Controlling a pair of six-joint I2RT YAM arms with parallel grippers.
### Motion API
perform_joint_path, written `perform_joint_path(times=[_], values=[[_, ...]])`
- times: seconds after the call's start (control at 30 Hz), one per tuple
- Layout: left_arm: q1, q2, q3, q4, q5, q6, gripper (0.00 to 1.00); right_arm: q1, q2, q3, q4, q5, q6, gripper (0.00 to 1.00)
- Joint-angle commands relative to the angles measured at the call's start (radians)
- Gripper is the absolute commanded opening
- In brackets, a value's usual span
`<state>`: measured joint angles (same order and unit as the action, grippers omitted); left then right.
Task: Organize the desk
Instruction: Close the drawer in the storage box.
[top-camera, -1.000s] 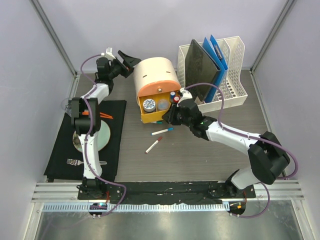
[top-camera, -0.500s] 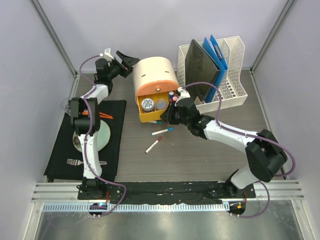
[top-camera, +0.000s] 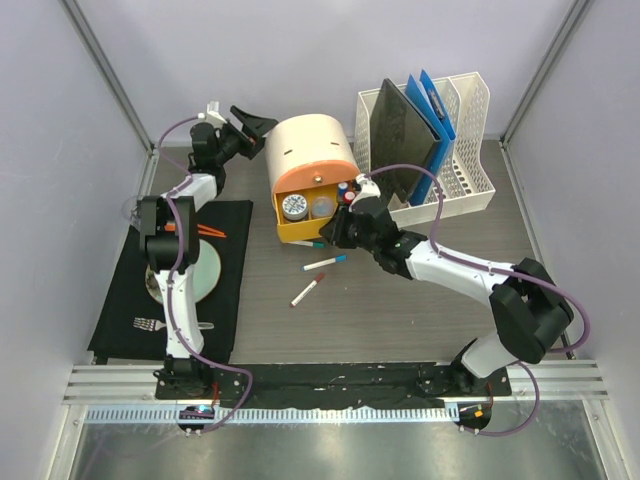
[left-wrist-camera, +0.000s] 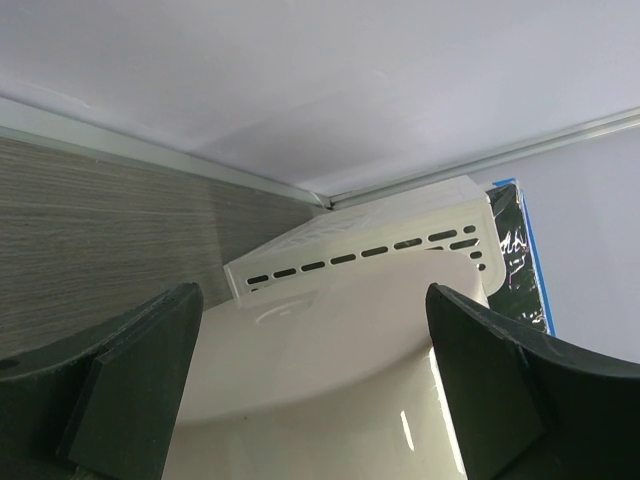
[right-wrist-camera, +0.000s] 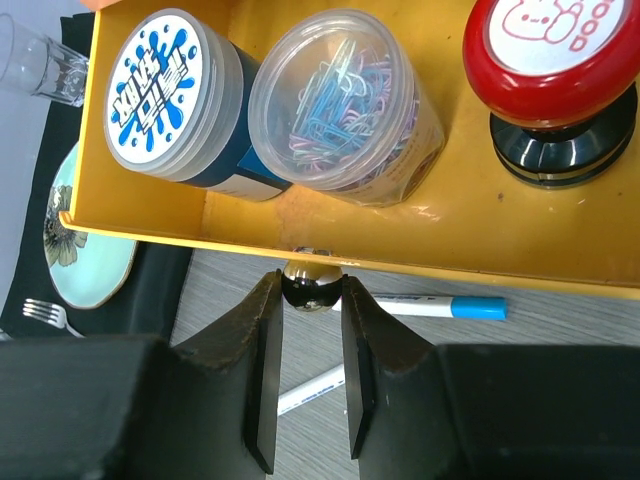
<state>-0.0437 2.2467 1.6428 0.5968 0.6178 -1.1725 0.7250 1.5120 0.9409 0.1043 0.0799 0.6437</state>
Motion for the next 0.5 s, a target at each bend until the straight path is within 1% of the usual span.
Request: perform_joint_path(times=[0.0, 0.3, 0.47], values=[[-0.031, -0.045, -0.044, -0.014, 0.102, 0.031, 0.98, 0.005, 0.001, 0.061, 0.132, 0.066, 0.024, 0.22], [-0.035, -0.058, -0.084, 0.014, 0.109, 0.019, 0.97, 0.005, 0.011, 0.081, 0.135, 0.113, 0.005, 0.23], [-0.036, -0.058, -0.087, 0.018, 0.114, 0.017, 0.97, 0.007, 0.046, 0.116, 0.127, 0.13, -0.03, 0.23]])
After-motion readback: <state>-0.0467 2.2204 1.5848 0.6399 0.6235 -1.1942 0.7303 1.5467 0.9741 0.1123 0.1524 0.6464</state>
